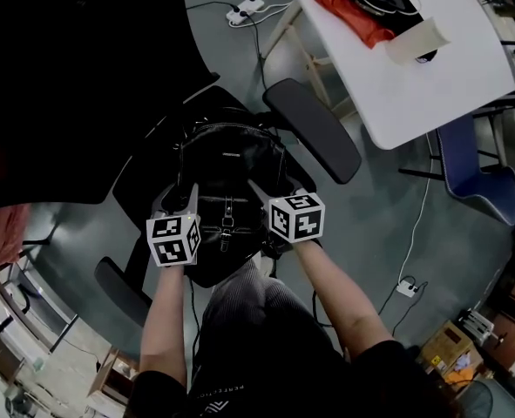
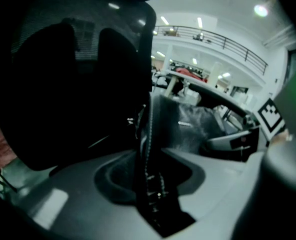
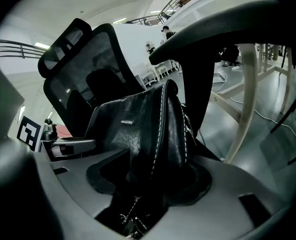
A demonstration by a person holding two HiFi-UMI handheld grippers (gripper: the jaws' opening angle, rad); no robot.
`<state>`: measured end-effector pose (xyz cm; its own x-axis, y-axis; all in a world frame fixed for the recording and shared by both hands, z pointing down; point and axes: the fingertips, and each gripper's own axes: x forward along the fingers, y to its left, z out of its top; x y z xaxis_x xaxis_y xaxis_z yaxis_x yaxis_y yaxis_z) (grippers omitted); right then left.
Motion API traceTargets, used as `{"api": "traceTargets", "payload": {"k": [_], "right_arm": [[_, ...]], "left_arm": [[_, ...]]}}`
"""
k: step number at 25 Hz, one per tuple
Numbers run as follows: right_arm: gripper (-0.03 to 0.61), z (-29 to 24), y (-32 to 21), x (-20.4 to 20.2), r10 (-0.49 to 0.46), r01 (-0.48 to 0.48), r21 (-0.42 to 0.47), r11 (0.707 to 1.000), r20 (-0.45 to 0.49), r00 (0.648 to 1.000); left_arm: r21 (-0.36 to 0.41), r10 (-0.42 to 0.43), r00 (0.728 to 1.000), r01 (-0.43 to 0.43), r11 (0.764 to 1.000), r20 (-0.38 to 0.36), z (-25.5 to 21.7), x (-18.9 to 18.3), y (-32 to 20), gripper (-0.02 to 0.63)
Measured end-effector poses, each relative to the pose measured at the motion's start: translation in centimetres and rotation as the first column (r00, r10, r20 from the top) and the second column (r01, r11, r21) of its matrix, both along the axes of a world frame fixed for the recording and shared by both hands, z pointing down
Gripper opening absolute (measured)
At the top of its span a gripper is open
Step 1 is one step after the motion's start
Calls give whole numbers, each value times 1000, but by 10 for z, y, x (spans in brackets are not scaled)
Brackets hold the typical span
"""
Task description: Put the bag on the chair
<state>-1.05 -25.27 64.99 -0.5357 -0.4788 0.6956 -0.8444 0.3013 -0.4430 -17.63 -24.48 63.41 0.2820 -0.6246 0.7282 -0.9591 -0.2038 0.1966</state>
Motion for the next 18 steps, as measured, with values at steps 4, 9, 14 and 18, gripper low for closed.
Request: {"api": "traceTargets", "payload": {"k": [4,9,14,18], "right_arm": [[274,0,3,5,24,-24,7,1000,-38,999],[298,-4,7,18,50,-47,31,998,-75,996],[301,-20,15,30,67,-60,75,995,-93,993],[300,-35,21,34,67,-59,105,993,-78,995]], "left_arm": [[0,-11,1000,11,1000,23,0,-3,0,154],[37,-80,995,78,996,57,-3,-12,-1,221],[19,-94,993,93,995,68,-8,-10,13,242],[17,-112,993,111,994,41,-17,-1,29,232]]}}
